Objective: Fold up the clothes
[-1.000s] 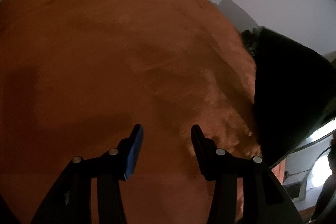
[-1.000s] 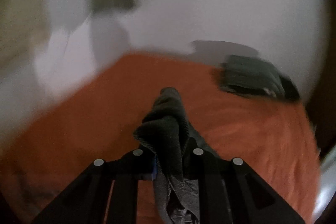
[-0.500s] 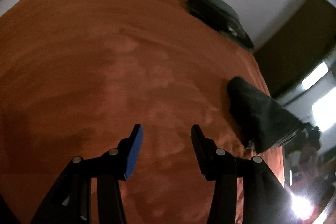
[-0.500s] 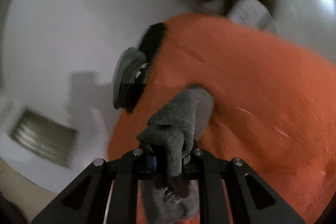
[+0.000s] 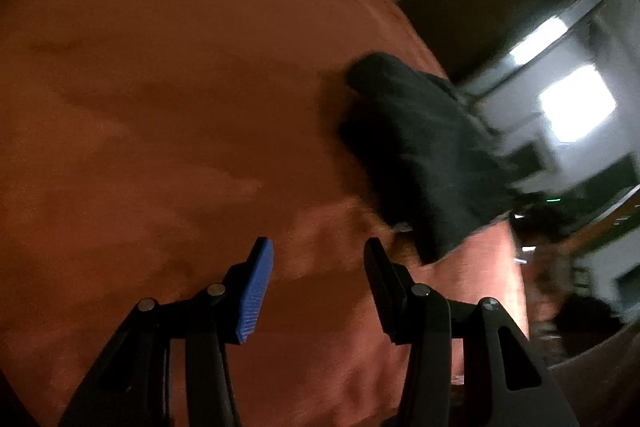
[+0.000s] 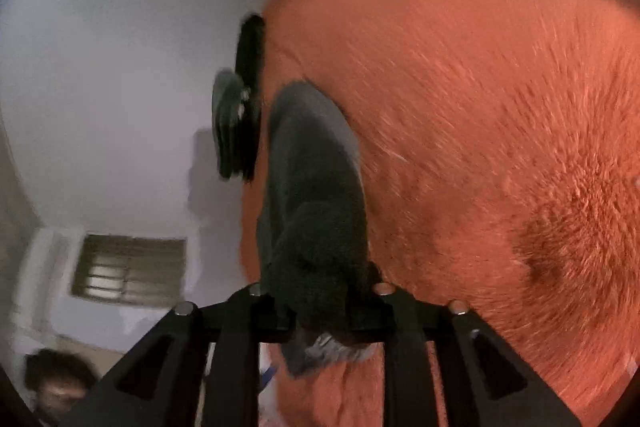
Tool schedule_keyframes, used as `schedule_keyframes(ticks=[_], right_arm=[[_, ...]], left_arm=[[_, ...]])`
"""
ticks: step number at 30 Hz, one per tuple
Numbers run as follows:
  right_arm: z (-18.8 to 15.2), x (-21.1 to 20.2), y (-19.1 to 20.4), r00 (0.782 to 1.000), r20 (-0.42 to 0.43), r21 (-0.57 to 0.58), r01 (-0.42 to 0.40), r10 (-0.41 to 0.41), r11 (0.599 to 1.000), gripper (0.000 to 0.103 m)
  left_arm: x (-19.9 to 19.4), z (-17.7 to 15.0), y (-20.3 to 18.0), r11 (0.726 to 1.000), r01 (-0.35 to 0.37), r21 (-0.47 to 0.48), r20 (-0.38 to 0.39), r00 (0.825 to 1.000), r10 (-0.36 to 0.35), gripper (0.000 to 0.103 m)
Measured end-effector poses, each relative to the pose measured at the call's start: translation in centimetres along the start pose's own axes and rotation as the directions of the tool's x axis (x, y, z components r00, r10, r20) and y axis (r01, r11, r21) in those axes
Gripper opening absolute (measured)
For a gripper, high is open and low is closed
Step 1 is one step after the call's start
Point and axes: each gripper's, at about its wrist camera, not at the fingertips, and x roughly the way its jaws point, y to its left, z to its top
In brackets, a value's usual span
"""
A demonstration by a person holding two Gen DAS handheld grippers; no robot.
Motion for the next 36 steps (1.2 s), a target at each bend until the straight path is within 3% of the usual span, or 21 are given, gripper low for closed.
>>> schedule_keyframes(ticks=[2,4,6,8,11,12,14,15,16,19,23,30,32,36], right_arm=[[1.4,-0.1,-1.0,0.997,-0.083,0.001,-0.003,0.003,1.000,0.048],[3.2,-0.3,-0.9,0.992,-0.108,0.006,-0.060,0.060,0.998,0.081],[4.8,-0.1,-0.9,0.984,-0.123,0.038,-0.127,0.131,0.991,0.082],[5.8,1.2,-0.7,0.979,-0.163,0.053,-0.115,0.123,0.992,0.082],[5.9,3.7,0.5,0.967,-0.253,-0.011,0.002,-0.005,1.000,0.082],[5.9,4.5,1.1,0.958,-0.281,-0.057,0.045,-0.060,0.997,0.080],[5.8,6.1,2.6,0.926,-0.323,-0.170,0.147,-0.196,0.974,0.043],[5.5,6.4,3.6,0.905,-0.320,-0.235,0.212,-0.282,0.949,0.017],[5.1,6.4,5.1,0.898,-0.298,-0.256,0.252,-0.325,0.933,0.014],[4.0,6.3,9.6,0.867,-0.225,-0.311,0.369,-0.445,0.876,0.011],[0.5,10.1,19.4,0.843,-0.174,-0.430,0.400,-0.509,0.809,0.010],[-5.7,16.6,36.7,0.798,-0.065,-0.615,0.442,-0.600,0.654,0.010],[-7.3,19.2,40.7,0.812,-0.061,-0.648,0.410,-0.581,0.642,0.010],[-11.9,23.6,46.5,0.853,-0.119,-0.677,0.305,-0.508,0.670,0.010]], left_arm=[[2.2,1.4,-0.5,0.995,0.098,-0.004,-0.044,0.994,-0.098,0.050],[4.4,2.8,-1.2,0.982,0.190,-0.015,-0.085,0.978,-0.191,0.050],[6.8,3.6,-1.8,0.964,0.260,-0.062,-0.111,0.958,-0.266,0.051],[8.2,3.7,-2.3,0.950,0.295,-0.102,-0.117,0.945,-0.305,0.052],[8.9,3.0,-3.0,0.947,0.302,-0.112,-0.112,0.943,-0.314,0.052],[8.8,2.7,-3.3,0.947,0.303,-0.106,-0.111,0.943,-0.314,0.052],[8.5,2.3,-3.5,0.948,0.304,-0.093,-0.110,0.943,-0.314,0.053],[8.5,2.1,-3.5,0.948,0.304,-0.091,-0.110,0.943,-0.313,0.053],[8.5,1.9,-3.4,0.949,0.304,-0.089,-0.109,0.944,-0.312,0.054],[8.2,1.2,-2.8,0.949,0.298,-0.103,-0.099,0.946,-0.308,0.054],[6.0,0.0,-1.8,0.933,0.333,-0.135,-0.028,0.940,-0.339,0.054],[0.0,-3.2,0.0,0.886,0.425,-0.184,0.153,0.903,-0.402,0.054],[-2.2,-4.2,0.9,0.876,0.439,-0.197,0.214,0.892,-0.399,0.054],[-8.6,-5.9,4.3,0.876,0.426,-0.225,0.368,0.870,-0.328,0.054]])
